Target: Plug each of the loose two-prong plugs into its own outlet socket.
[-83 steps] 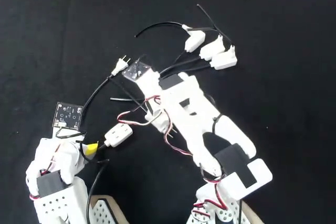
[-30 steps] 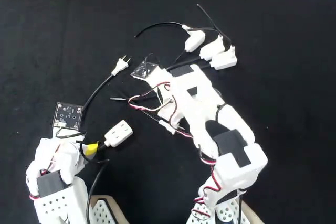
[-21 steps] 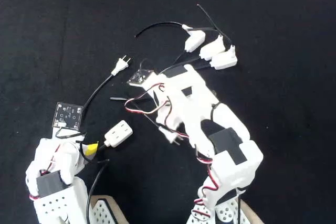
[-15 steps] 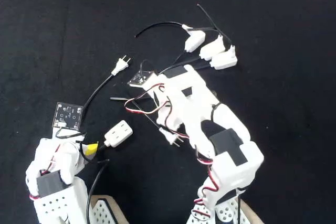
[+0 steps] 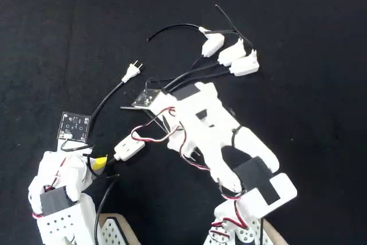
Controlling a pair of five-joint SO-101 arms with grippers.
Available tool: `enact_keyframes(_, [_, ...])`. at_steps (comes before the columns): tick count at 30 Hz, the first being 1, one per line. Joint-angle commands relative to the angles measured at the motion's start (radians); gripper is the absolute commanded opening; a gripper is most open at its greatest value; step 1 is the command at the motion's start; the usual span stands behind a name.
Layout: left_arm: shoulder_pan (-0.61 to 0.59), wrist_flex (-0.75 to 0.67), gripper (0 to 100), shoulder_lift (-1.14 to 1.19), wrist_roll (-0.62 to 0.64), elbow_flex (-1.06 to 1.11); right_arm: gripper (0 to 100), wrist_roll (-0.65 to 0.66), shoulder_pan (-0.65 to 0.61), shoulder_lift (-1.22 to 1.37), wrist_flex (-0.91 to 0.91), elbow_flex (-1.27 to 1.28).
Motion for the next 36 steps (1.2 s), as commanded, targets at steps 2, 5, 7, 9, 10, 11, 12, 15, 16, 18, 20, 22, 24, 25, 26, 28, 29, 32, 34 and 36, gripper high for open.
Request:
enact_keyframes(2, [0.007, 0.011, 37, -0.006, -0.009, -0.007, 7.6, -0.015, -0.017, -0.007, -0.031, 0.004])
enact_keyframes(5, [0.007, 0.009, 37, -0.006, -0.009, -0.007, 7.6, -0.037, -0.034, -0.002, -0.046, 0.004])
enact_keyframes(7, [0.007, 0.009, 37, -0.006, -0.009, -0.007, 7.6, -0.037, -0.06, 0.004, -0.046, 0.008])
enact_keyframes(9, [0.007, 0.009, 37, -0.006, -0.009, -0.007, 7.6, -0.055, -0.075, 0.021, -0.049, 0.01])
enact_keyframes(10, [0.007, 0.009, 37, -0.006, -0.009, -0.007, 7.6, -0.077, -0.075, 0.035, -0.066, 0.008])
enact_keyframes(11, [0.007, 0.011, 37, -0.006, -0.009, -0.007, 7.6, -0.097, -0.075, 0.05, -0.095, 0.01])
enact_keyframes(12, [0.005, 0.011, 37, -0.006, -0.009, -0.007, 7.6, -0.107, -0.071, 0.067, -0.121, 0.01])
enact_keyframes(15, [0.005, 0.011, 37, -0.006, -0.009, -0.007, 7.6, -0.112, -0.057, 0.105, -0.143, 0.005])
enact_keyframes(16, [0.005, 0.011, 37, -0.006, -0.009, -0.007, 7.6, -0.112, -0.052, 0.11, -0.143, -0.001])
enact_keyframes(18, [0.005, 0.011, 37, -0.006, -0.009, -0.007, 7.7, -0.115, -0.044, 0.11, -0.137, -0.01])
enact_keyframes(20, [0.005, 0.011, 37, -0.006, -0.009, -0.007, 10.9, -0.114, -0.025, 0.11, -0.137, -0.016])
enact_keyframes(22, [0.005, 0.011, 37, -0.006, -0.009, -0.007, 17.4, -0.112, 0.002, 0.11, -0.137, -0.016])
enact_keyframes(24, [0.005, 0.011, 37, -0.006, -0.009, -0.007, 21.3, -0.109, 0.011, 0.11, -0.138, -0.016])
enact_keyframes(25, [0.005, 0.011, 37, -0.006, -0.009, -0.007, 21.1, -0.095, 0.011, 0.11, -0.138, -0.015])
enact_keyframes(26, [0.005, 0.011, 37, -0.006, -0.009, -0.007, 20.4, -0.083, 0.006, 0.113, -0.138, -0.01])
enact_keyframes(28, [0.004, 0.011, 37, -0.006, -0.009, -0.007, 18.8, -0.075, 0.005, 0.119, -0.138, -0.01])
enact_keyframes(29, [0.004, 0.011, 37, -0.006, -0.009, -0.007, 18.1, -0.074, -0.002, 0.119, -0.138, -0.01])
enact_keyframes(32, [0.002, 0.011, 37, -0.006, -0.009, -0.007, 17.7, -0.072, -0.003, 0.119, -0.15, 0.004])
enact_keyframes(34, [0.002, 0.011, 37, -0.006, -0.009, -0.007, 17.7, -0.071, 0.0, 0.119, -0.181, 0.012])
enact_keyframes(36, [0.002, 0.011, 37, -0.006, -0.009, -0.007, 17.5, -0.069, 0.003, 0.119, -0.192, 0.013])
